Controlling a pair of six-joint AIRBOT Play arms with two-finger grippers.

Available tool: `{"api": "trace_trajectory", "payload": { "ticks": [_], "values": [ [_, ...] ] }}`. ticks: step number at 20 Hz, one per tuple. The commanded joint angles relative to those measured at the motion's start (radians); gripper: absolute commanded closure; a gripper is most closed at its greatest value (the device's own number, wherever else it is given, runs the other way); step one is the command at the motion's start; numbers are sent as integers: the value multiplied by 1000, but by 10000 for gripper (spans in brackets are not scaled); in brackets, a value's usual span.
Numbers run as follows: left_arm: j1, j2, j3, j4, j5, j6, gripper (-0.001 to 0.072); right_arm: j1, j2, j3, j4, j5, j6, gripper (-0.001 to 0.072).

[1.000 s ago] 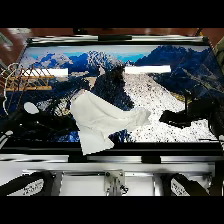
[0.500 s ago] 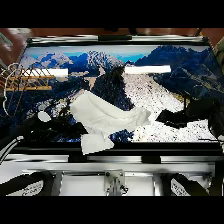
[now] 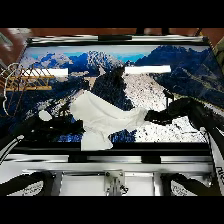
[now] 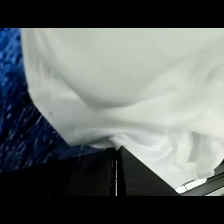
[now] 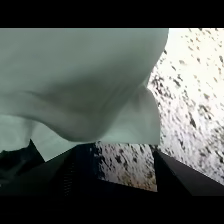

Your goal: Fold the shirts.

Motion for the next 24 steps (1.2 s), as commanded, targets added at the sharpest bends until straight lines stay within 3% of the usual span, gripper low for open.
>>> {"api": "trace_trajectory", "payload": {
  "ticks": [1,4,5,6,7,11,14,19,24],
  "values": [
    [0,23,18,-5,-17,8,681,84,-34,0,-14,133,-19,97],
    [0,43,26,-4,-16,9,681,139,-61,0,-30,229,22,100],
    [1,49,33,-5,-16,32,681,144,-78,0,-37,245,33,225],
    [1,57,44,-4,-17,52,681,144,-88,0,-37,249,35,548],
    [3,66,61,-4,-16,62,681,139,-85,1,-38,249,42,636],
    [37,154,274,-4,-16,226,682,135,56,116,-138,148,-69,642],
    [74,264,602,-4,-13,344,682,135,256,319,-254,105,-122,641],
    [143,388,1148,-4,50,323,681,135,519,629,-244,203,-120,642],
    [179,481,1294,56,70,217,682,135,659,699,-178,207,-40,642]
  ]
}}
